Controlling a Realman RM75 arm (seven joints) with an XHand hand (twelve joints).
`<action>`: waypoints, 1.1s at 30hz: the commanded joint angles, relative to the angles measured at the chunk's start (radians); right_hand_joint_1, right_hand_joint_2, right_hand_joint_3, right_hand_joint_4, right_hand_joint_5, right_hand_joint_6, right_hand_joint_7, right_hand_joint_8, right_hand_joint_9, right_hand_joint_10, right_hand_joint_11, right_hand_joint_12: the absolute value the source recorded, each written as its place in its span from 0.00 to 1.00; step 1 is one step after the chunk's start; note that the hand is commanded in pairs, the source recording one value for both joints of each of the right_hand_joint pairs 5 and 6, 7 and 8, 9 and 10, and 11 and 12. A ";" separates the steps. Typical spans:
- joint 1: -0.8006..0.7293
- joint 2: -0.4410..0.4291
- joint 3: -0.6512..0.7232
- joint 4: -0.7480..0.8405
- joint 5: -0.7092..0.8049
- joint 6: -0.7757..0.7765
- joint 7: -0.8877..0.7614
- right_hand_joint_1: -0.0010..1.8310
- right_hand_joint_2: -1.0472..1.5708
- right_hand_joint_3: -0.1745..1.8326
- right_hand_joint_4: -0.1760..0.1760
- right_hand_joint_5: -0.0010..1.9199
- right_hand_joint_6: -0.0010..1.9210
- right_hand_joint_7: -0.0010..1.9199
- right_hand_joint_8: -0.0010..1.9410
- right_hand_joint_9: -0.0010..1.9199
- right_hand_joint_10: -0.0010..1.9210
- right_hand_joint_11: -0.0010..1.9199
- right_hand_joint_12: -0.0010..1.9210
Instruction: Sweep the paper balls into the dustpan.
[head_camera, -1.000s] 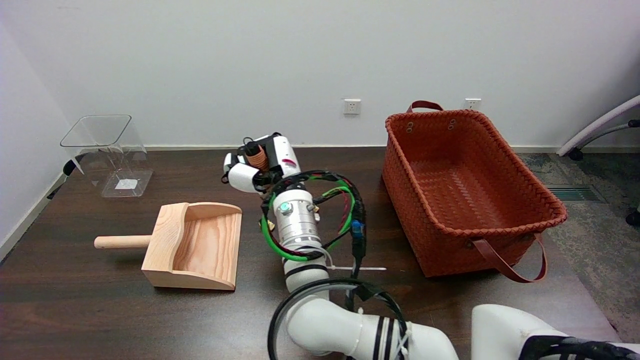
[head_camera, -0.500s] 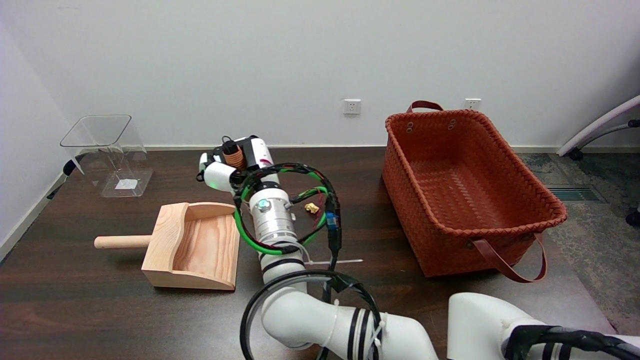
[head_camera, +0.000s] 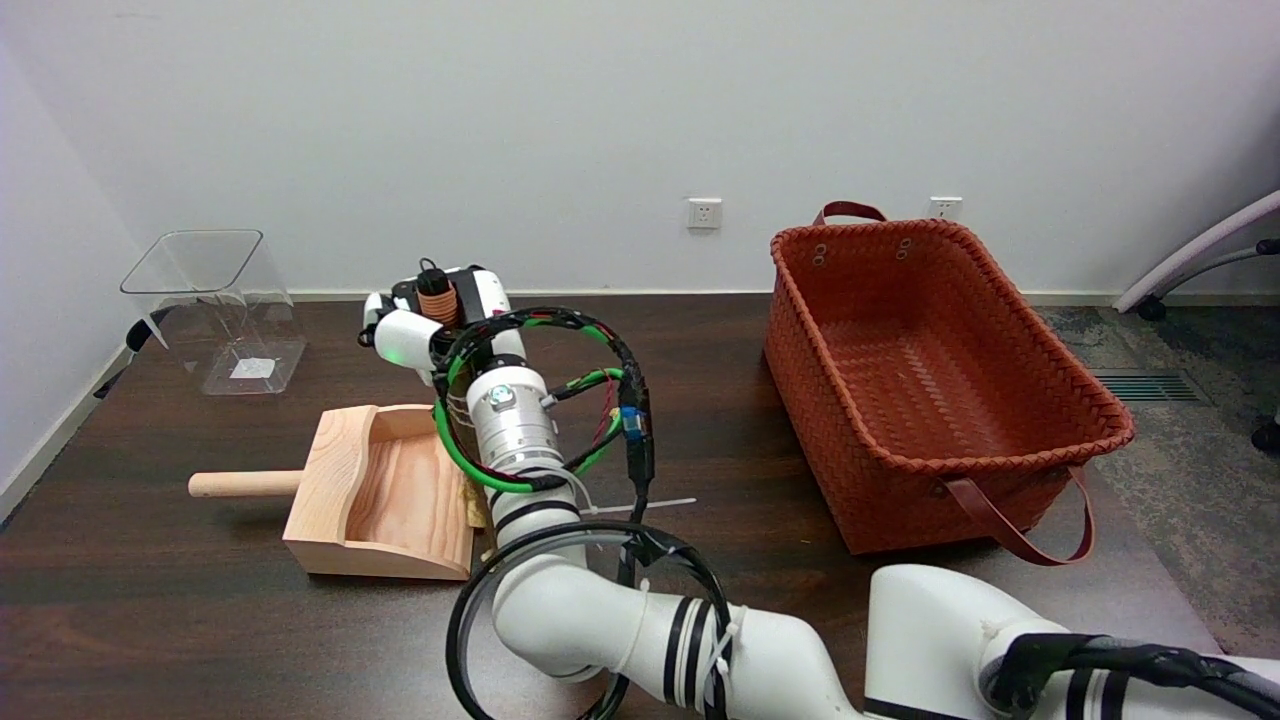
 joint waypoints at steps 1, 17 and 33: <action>0.037 -0.016 0.007 0.048 0.015 -0.034 0.220 0.60 0.79 0.57 0.50 1.00 1.00 1.00 0.99 1.00 1.00 1.00 1.00; 0.035 0.030 0.010 -0.023 0.000 -0.036 0.274 0.58 0.73 0.68 0.50 1.00 1.00 1.00 0.99 1.00 1.00 1.00 1.00; 0.047 0.167 0.055 -0.154 -0.257 -0.001 -0.035 0.61 0.70 0.65 0.50 1.00 1.00 1.00 0.99 1.00 1.00 1.00 1.00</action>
